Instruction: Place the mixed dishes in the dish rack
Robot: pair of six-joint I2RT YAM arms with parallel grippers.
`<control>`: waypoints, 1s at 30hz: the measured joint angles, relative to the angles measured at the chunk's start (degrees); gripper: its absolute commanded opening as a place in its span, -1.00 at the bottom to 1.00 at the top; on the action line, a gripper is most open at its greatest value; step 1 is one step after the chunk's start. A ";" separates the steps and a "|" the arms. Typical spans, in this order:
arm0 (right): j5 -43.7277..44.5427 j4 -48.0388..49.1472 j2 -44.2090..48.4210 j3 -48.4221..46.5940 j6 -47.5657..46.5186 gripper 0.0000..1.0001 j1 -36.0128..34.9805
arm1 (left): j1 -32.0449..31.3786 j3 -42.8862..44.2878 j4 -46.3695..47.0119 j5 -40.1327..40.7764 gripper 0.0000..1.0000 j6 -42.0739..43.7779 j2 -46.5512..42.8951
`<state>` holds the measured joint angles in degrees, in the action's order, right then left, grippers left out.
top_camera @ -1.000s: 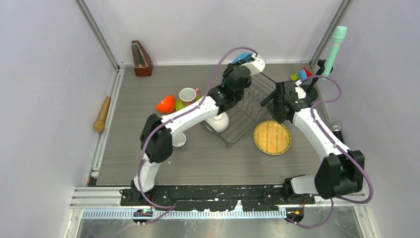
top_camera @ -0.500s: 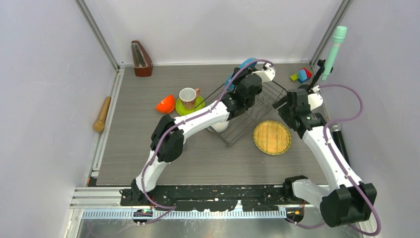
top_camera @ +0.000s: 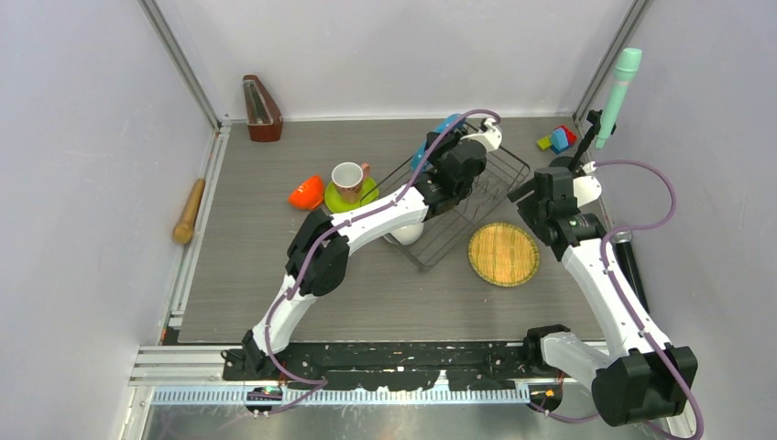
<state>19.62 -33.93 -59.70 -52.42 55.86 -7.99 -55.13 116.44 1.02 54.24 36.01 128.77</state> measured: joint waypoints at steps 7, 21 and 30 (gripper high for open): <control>-0.42 0.00 0.00 0.00 0.00 0.48 0.61 | 0.00 0.55 2.60 1.07 -1.00 4.00 0.02; -1.53 0.07 -0.68 0.00 0.04 0.48 1.01 | -0.92 1.62 3.26 1.29 -1.00 4.28 -0.13; -1.84 0.07 -0.72 0.02 0.04 0.48 1.11 | -1.51 1.62 3.50 1.86 -1.00 5.18 -0.22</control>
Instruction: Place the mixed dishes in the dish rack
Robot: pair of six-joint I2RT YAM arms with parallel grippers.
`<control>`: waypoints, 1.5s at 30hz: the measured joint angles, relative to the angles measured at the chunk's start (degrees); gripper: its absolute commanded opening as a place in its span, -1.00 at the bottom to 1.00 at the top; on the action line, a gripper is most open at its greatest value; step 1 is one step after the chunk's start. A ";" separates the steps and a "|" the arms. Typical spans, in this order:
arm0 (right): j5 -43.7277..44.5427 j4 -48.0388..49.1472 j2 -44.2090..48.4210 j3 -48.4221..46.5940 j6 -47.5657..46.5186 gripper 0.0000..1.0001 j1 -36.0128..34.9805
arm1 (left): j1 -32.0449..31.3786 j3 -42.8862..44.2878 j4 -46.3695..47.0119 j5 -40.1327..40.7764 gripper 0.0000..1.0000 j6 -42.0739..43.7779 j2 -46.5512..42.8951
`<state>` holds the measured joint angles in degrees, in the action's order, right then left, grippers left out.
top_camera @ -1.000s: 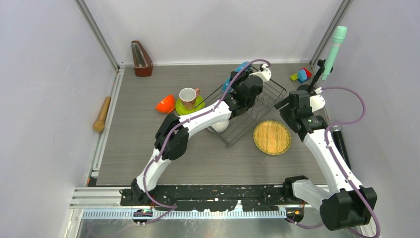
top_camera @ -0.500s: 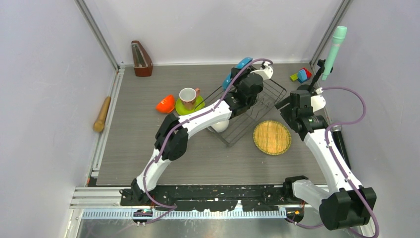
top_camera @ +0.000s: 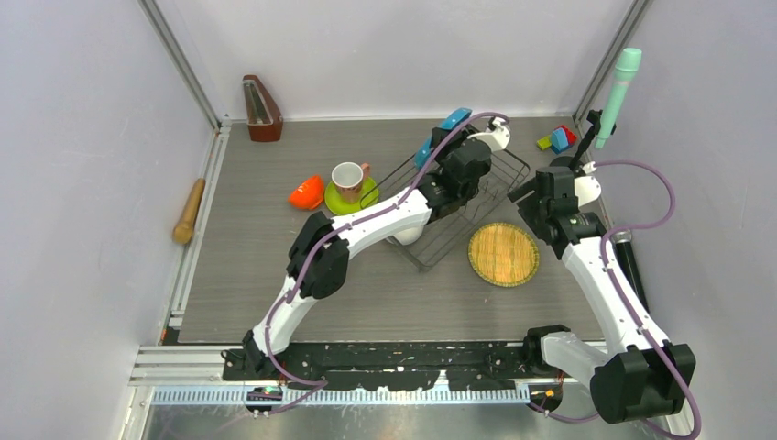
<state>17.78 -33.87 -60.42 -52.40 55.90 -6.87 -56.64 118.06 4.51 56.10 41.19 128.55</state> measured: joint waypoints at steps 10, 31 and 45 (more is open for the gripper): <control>-0.59 0.04 0.04 0.57 0.00 0.48 0.59 | -1.84 0.00 -0.02 0.33 -1.00 -0.07 -0.31; -2.93 0.07 0.50 1.46 0.39 0.49 2.34 | -0.52 -4.92 -2.49 0.07 -1.00 -9.75 -0.52; -4.42 -0.61 -1.55 1.53 0.81 0.99 2.51 | 7.10 -2.51 -21.07 -12.33 0.16 -32.63 -2.67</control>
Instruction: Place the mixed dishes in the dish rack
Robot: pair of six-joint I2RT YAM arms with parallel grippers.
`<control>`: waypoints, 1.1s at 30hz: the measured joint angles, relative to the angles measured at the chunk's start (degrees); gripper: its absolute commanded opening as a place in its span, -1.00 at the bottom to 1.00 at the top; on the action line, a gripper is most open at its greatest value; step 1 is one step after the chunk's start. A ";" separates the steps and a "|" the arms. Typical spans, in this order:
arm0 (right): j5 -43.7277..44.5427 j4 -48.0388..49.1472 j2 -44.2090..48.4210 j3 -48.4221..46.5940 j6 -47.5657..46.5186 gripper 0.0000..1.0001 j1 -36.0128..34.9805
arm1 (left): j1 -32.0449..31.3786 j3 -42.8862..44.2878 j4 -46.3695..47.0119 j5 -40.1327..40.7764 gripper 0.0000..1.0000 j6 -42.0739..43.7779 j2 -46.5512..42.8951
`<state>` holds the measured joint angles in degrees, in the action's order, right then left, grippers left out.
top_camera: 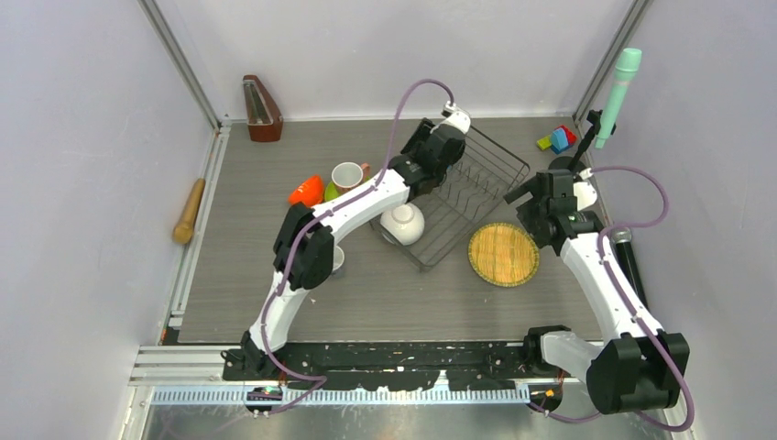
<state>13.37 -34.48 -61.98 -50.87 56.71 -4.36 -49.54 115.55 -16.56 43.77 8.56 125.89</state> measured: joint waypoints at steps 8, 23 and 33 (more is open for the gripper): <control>-5.18 -0.17 -3.78 0.00 -0.35 0.98 -0.11 | 4.33 3.89 -8.04 -10.88 0.82 -9.88 -1.14; -11.96 3.65 -12.02 -0.02 -0.48 0.90 -5.25 | 8.46 -11.06 -17.81 -25.29 0.92 -19.61 -30.21; -12.90 5.18 -12.07 -0.24 0.48 0.90 -5.57 | 10.38 -39.01 -16.74 -35.10 0.75 -32.52 -52.50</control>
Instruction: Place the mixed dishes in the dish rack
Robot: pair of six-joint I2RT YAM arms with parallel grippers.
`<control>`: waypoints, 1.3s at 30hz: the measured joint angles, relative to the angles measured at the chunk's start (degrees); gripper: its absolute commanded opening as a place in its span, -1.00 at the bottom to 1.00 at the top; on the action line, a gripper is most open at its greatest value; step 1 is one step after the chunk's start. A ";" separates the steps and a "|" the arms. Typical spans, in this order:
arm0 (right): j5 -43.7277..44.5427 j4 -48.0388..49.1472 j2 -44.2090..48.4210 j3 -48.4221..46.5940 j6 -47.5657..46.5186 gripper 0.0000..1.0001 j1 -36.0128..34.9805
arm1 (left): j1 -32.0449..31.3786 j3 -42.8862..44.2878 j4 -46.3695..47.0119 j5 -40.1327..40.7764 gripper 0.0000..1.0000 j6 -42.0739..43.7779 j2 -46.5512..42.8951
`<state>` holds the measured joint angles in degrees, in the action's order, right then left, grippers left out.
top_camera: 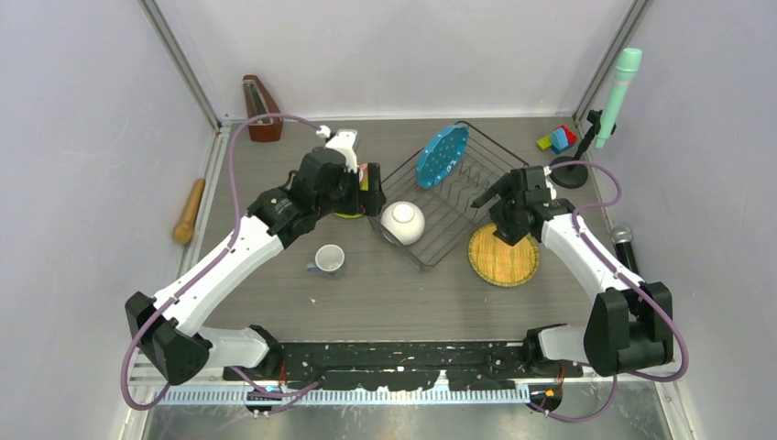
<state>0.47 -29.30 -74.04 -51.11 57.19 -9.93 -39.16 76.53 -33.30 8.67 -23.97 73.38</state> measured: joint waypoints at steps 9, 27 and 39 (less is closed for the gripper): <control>-1.81 1.05 0.15 -0.11 -1.44 0.90 0.02 | -0.11 -16.92 0.79 -10.10 0.72 -14.91 -5.88; -4.52 -1.70 4.66 -0.72 -8.44 0.84 0.02 | -0.17 -25.46 14.51 -13.51 0.49 -25.20 0.02; 1.31 -10.67 16.81 -0.74 -13.42 0.84 0.72 | -0.17 -25.07 26.75 -13.42 0.44 -27.91 12.17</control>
<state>1.78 -39.97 -57.23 -51.86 43.77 -9.21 -39.33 51.46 -6.55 -4.75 -51.88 85.56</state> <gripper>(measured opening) 0.923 0.736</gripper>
